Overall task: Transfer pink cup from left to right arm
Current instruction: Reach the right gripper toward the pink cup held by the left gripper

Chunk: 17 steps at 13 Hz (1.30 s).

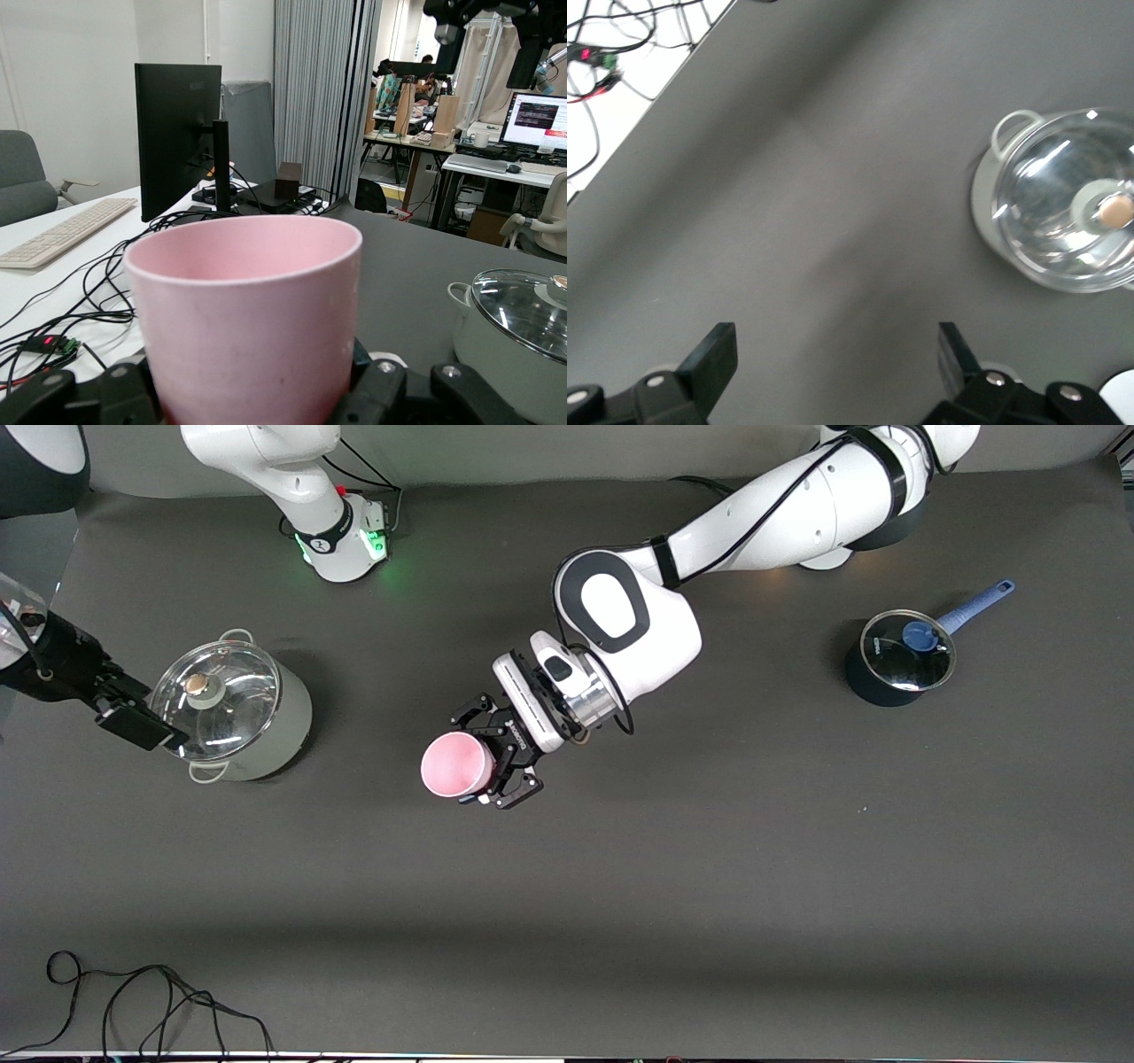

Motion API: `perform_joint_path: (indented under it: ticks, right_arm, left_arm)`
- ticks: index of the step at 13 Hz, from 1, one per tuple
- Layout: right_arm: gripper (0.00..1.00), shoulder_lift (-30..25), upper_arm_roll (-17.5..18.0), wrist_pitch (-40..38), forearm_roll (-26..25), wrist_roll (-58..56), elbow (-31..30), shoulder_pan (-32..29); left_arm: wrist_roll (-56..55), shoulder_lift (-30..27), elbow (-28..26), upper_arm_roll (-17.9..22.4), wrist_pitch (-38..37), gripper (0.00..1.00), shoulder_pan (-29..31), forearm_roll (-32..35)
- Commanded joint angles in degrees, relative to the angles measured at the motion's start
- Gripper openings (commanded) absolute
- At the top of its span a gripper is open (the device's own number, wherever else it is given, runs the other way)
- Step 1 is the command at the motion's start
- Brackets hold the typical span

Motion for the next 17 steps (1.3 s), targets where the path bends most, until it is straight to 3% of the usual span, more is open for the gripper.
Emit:
perform_joint_path:
  ticks: [1,8,14,17]
  right_arm:
    - [1.00,0.70,-0.28,-1.48,4.45,5.06,3.59,1.57]
    - [1.00,9.48,0.16,-5.96,8.50,24.58,18.00,11.50]
    - [1.00,17.56,2.52,-5.08,10.70,30.48,25.47,12.30]
    - [1.00,18.36,4.37,-3.77,10.70,31.19,25.84,12.39]
  left_arm:
    - [-0.89,-1.01,2.66,0.96,2.47,0.00,-3.13,-0.42]
    - [-0.89,-1.10,2.92,1.14,2.47,0.00,-3.14,-0.25]
    - [-0.89,-1.10,3.28,1.23,2.47,0.00,-3.14,-0.25]
    - [-0.89,-1.10,3.63,1.23,2.47,0.00,-3.14,-0.16]
